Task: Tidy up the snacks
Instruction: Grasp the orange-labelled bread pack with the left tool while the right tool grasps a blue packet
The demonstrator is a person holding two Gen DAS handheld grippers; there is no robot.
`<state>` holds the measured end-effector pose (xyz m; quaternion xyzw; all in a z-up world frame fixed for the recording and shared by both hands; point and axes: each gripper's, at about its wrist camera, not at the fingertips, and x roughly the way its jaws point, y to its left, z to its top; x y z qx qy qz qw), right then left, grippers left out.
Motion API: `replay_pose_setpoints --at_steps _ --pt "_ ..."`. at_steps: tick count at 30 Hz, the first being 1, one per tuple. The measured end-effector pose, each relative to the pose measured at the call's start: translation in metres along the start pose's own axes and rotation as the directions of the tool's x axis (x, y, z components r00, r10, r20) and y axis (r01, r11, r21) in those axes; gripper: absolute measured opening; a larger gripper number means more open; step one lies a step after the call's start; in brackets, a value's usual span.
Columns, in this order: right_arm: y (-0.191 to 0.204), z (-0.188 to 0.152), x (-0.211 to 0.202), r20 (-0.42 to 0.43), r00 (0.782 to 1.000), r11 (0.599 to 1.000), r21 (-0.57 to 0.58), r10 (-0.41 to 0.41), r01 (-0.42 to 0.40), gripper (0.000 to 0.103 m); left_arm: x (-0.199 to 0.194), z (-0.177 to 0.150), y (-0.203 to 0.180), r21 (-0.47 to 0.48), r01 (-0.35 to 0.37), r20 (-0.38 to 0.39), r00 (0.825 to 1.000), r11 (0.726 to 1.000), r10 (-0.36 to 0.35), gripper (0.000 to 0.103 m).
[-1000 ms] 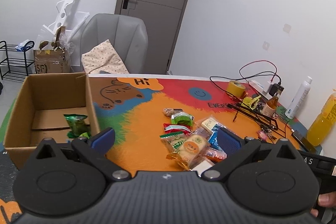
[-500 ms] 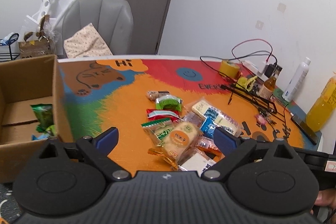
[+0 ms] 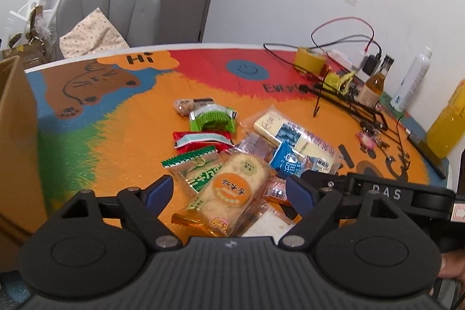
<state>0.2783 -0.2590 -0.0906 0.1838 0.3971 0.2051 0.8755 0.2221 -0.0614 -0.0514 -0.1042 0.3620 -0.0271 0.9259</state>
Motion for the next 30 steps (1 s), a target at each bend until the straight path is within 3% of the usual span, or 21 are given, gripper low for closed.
replay_pose_setpoints --at_steps 9,13,16,18,19,30 --pt "0.007 0.006 0.016 0.002 1.0 1.0 -0.027 -0.017 0.017 0.057 0.026 -0.003 0.002 0.02 -0.002 -0.077 0.997 1.0 0.003 0.06" --pt "0.015 0.007 0.023 0.006 1.0 0.998 -0.053 -0.024 0.024 0.057 0.028 -0.003 0.008 0.004 0.002 -0.098 0.995 1.0 -0.002 0.033" --pt "0.019 0.008 0.027 0.017 0.999 0.997 -0.062 -0.035 0.036 0.056 0.026 -0.003 0.012 -0.007 0.01 -0.094 0.996 1.0 -0.011 0.033" --pt "0.02 0.008 0.03 0.011 0.999 0.997 -0.066 -0.044 0.045 0.036 0.023 -0.003 0.014 -0.014 0.009 -0.086 0.996 1.0 -0.011 0.033" --pt "0.019 0.008 0.029 0.012 0.999 0.997 -0.061 -0.037 0.038 0.034 0.022 -0.002 0.014 -0.016 0.007 -0.081 0.997 1.0 -0.009 0.033" --pt "0.022 0.003 -0.002 0.059 0.998 0.999 -0.045 0.005 -0.002 0.028 -0.007 0.001 0.016 -0.024 -0.006 -0.018 1.0 1.0 0.005 0.033"
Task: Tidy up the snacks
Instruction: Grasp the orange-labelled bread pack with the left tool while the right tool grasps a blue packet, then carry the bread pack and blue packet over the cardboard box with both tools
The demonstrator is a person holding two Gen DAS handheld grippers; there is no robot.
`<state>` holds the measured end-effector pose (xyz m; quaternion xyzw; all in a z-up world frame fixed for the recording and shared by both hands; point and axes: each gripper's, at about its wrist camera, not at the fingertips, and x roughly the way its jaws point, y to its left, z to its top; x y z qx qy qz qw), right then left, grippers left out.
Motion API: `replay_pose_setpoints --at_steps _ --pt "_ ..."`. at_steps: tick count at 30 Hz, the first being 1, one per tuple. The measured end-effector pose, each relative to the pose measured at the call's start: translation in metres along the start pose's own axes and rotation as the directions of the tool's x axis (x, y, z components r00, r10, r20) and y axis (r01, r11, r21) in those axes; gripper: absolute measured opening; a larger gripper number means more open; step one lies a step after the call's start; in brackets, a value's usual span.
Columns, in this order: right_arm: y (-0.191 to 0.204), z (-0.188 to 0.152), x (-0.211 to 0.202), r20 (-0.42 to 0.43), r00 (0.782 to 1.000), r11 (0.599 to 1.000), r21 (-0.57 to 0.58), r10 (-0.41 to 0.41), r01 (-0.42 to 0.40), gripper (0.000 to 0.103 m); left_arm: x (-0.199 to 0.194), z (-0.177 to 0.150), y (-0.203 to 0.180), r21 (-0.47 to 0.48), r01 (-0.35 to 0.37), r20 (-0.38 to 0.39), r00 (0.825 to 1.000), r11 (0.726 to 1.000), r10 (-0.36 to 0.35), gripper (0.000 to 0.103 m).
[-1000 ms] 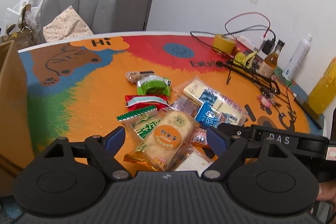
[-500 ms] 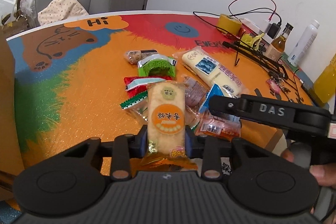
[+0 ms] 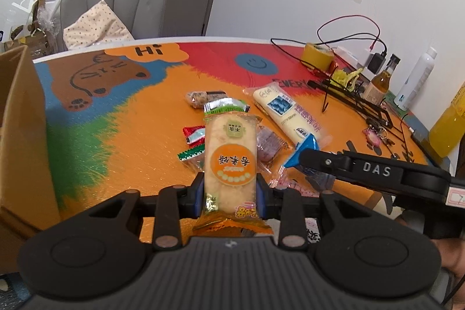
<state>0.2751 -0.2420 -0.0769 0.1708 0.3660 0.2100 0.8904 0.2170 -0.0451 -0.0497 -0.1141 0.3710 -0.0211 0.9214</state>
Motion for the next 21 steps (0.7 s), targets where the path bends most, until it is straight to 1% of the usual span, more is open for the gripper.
replay_pose_setpoints --at_steps 11,21 --pt "0.013 -0.005 -0.022 0.039 0.999 1.0 -0.007 0.01 -0.01 0.028 -0.033 0.0 0.011 -0.021 -0.017 0.055 0.998 1.0 0.019 0.033" --pt "0.038 -0.004 -0.038 0.077 0.996 0.998 -0.03 0.053 -0.051 0.028 -0.067 0.004 0.022 -0.026 -0.039 0.115 0.992 0.999 0.042 0.033"
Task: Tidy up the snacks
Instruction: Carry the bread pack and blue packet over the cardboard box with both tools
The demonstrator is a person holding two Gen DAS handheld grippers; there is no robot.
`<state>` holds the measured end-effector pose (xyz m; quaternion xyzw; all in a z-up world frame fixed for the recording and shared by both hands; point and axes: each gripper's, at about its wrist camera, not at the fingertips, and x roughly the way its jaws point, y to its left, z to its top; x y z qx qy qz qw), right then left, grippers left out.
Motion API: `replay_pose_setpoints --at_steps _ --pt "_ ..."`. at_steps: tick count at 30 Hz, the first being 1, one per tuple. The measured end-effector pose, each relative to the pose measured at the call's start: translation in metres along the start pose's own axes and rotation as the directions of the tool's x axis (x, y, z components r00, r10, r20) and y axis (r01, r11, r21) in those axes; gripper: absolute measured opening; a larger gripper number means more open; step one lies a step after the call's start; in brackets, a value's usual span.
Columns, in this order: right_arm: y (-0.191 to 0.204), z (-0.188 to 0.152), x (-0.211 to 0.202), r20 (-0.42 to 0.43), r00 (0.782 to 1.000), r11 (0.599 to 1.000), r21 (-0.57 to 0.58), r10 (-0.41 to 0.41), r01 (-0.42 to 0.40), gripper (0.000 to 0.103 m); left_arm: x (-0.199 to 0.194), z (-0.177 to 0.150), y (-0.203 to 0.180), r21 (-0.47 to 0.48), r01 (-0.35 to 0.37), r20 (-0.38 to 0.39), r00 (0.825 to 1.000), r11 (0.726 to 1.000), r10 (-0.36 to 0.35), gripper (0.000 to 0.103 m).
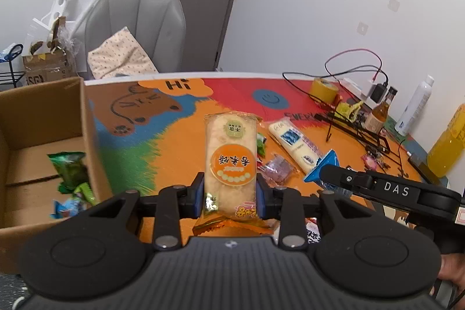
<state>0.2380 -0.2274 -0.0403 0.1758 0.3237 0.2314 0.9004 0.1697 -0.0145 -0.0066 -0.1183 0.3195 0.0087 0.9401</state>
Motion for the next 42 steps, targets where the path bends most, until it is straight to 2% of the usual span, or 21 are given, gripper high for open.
replay_pose_setpoints --at_steps 19,42 --pt "0.058 -0.004 -0.009 0.009 0.996 0.993 -0.077 0.088 -0.087 0.028 -0.059 0.007 0.043 -0.075 -0.068 0.109 0.991 0.995 0.076 0.033" --pt "0.128 -0.003 0.006 -0.028 0.979 0.968 -0.143 0.202 -0.204 0.028 -0.091 0.017 0.109 -0.192 -0.167 0.159 0.967 0.967 0.199 0.033"
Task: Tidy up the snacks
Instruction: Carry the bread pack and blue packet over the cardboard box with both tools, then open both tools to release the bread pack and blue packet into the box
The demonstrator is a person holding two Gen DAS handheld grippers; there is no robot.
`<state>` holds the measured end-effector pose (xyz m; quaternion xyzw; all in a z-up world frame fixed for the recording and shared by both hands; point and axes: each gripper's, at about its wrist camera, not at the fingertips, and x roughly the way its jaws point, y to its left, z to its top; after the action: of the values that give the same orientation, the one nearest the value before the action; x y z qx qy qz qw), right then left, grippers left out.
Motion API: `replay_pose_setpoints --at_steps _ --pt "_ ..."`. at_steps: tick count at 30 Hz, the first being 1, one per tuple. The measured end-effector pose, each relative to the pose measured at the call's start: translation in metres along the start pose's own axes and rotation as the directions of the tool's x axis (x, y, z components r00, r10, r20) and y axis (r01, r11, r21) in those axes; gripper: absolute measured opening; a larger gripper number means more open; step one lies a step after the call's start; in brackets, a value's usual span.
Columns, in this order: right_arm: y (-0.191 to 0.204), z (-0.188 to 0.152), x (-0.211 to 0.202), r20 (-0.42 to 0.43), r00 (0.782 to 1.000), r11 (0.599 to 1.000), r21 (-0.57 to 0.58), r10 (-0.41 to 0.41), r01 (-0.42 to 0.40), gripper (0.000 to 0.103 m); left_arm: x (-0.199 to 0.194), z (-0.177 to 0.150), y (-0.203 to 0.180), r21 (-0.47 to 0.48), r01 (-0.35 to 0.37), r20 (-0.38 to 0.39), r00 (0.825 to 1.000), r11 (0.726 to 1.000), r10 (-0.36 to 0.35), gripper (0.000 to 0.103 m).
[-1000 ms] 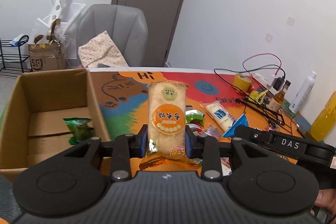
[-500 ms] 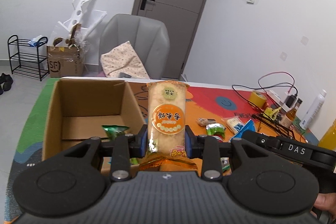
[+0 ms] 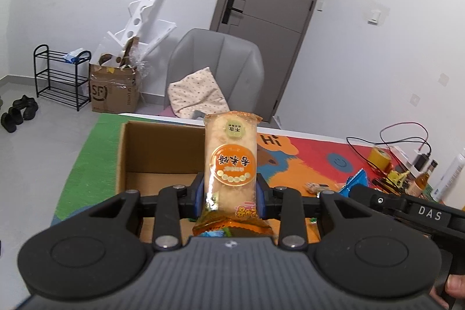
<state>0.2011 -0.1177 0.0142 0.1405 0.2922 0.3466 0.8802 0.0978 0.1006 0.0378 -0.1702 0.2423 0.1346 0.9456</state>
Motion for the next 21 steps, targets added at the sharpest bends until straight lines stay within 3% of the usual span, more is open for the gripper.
replay_pose_setpoints --at_steps 11,21 --pt "0.032 0.0 0.023 -0.032 0.999 0.999 -0.038 0.036 -0.037 0.028 0.018 0.0 0.029 -0.026 -0.051 -0.042 0.998 0.998 0.05 0.033" --pt "0.06 -0.004 0.042 -0.06 0.994 0.994 -0.06 0.086 -0.09 0.028 0.008 0.005 0.048 -0.043 -0.09 -0.027 0.996 0.995 0.089 0.046"
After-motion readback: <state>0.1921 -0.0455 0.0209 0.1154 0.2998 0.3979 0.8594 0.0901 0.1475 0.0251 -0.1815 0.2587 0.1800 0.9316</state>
